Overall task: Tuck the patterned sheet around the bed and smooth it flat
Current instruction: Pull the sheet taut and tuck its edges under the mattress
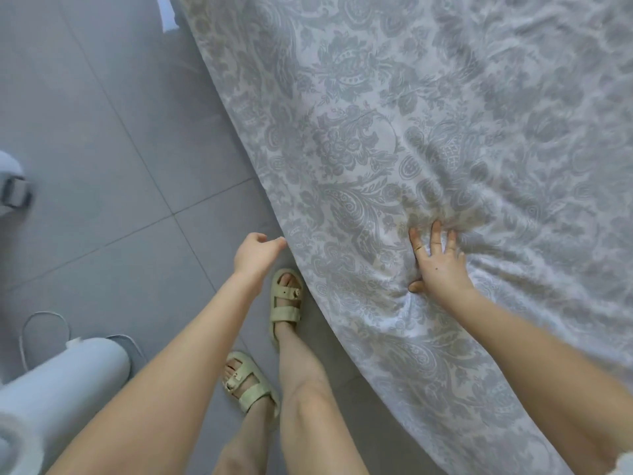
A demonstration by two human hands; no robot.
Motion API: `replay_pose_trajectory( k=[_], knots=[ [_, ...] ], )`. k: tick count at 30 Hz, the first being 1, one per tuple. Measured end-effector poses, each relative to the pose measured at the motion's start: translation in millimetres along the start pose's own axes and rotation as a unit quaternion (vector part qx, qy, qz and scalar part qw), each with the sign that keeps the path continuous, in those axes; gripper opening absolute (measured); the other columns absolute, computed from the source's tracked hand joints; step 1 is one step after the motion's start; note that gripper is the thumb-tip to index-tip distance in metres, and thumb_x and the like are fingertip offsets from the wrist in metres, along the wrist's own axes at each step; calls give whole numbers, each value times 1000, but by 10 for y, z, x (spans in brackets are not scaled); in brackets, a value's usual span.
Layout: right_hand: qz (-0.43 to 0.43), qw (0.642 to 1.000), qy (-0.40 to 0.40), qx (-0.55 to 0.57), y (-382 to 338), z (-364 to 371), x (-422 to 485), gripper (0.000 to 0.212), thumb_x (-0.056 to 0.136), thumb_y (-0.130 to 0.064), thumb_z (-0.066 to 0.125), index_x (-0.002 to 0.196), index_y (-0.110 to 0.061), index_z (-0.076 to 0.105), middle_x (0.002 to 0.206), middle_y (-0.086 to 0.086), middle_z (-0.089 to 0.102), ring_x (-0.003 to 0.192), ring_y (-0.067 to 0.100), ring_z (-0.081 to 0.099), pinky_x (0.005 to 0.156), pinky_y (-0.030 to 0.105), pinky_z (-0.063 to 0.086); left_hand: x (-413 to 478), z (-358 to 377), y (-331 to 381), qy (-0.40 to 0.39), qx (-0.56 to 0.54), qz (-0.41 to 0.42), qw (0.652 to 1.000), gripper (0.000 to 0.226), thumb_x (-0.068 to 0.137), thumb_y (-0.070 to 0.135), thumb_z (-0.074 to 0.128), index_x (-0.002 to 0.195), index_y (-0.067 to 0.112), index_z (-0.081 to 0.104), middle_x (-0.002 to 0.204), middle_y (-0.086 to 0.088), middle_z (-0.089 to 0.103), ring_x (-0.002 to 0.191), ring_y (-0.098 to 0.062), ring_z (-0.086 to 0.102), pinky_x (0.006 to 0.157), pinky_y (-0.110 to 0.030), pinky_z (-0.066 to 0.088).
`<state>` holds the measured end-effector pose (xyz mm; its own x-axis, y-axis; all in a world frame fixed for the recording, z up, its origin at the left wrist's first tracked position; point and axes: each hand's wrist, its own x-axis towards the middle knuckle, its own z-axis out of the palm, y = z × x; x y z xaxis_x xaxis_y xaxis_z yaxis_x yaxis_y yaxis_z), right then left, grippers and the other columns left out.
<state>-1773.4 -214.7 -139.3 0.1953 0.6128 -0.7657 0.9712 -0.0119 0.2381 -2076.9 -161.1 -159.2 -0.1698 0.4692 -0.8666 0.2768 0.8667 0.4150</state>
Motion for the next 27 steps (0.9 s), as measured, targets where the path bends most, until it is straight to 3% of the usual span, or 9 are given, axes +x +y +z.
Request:
replay_pose_trajectory(
  k=[5,10,12,13,14,16,19,21,27],
  knots=[
    [2,999,-25,-34,-20,-121,-15,112,81,-51,62,145,-23,-25,151,22,-27,140,49,-9,111,58,23,294,-351,415,21,-56,-49,997,15,91,30,54,84,18,49,87,0,45,93,-25,45,79,-37,45],
    [-32,986,-100,-130,-17,-568,-63,105,86,-50,60,146,-19,-21,152,28,-13,137,48,20,96,41,47,438,-828,995,51,-73,-64,994,23,91,27,54,107,12,50,108,-5,45,98,-26,46,79,-36,42],
    [-92,967,-153,-180,-104,-985,-27,75,89,-48,55,145,-10,21,142,27,35,117,33,50,77,31,47,518,-1010,1250,71,-88,-49,992,33,91,27,55,117,9,52,117,-8,50,104,-27,49,78,-35,43],
    [-119,961,-158,-191,-188,-1246,3,49,90,-49,53,120,-10,50,113,14,58,92,22,58,67,28,42,561,-1094,1368,78,-93,-42,992,35,91,27,56,119,8,52,121,-9,52,106,-28,51,77,-34,44],
    [-140,959,-147,-197,-299,-1521,57,36,90,-51,51,84,-15,54,81,2,57,66,13,51,58,25,37,594,-1169,1474,83,-97,-37,991,35,91,27,56,119,8,52,123,-10,53,106,-27,52,77,-34,45],
    [-150,963,-86,-209,-584,-2087,252,53,90,-56,48,58,-17,31,57,-4,34,47,11,30,47,22,24,677,-1311,1654,87,-113,-30,989,32,91,27,56,117,8,53,123,-12,54,105,-27,52,78,-35,45],
    [-163,977,56,-128,-1117,-2862,686,50,90,-59,46,64,-17,43,56,-4,41,48,13,37,46,22,22,823,-1557,1903,84,-148,-23,985,26,92,28,56,111,11,52,119,-11,53,111,-28,51,81,-36,46],
    [-175,972,144,-65,-1526,-3388,958,46,90,-58,46,91,-15,61,76,1,61,69,19,58,52,25,31,964,-1742,2043,86,-165,-17,982,25,92,27,56,109,10,52,112,-9,52,106,-26,52,81,-37,47],
    [-188,933,305,-12,-2685,-4752,1820,52,91,-53,48,126,-15,49,119,4,55,107,25,53,70,33,43,1592,-2399,2575,72,-228,-8,971,15,92,24,54,88,10,53,70,-4,49,57,-15,45,53,-25,39]
  ],
)
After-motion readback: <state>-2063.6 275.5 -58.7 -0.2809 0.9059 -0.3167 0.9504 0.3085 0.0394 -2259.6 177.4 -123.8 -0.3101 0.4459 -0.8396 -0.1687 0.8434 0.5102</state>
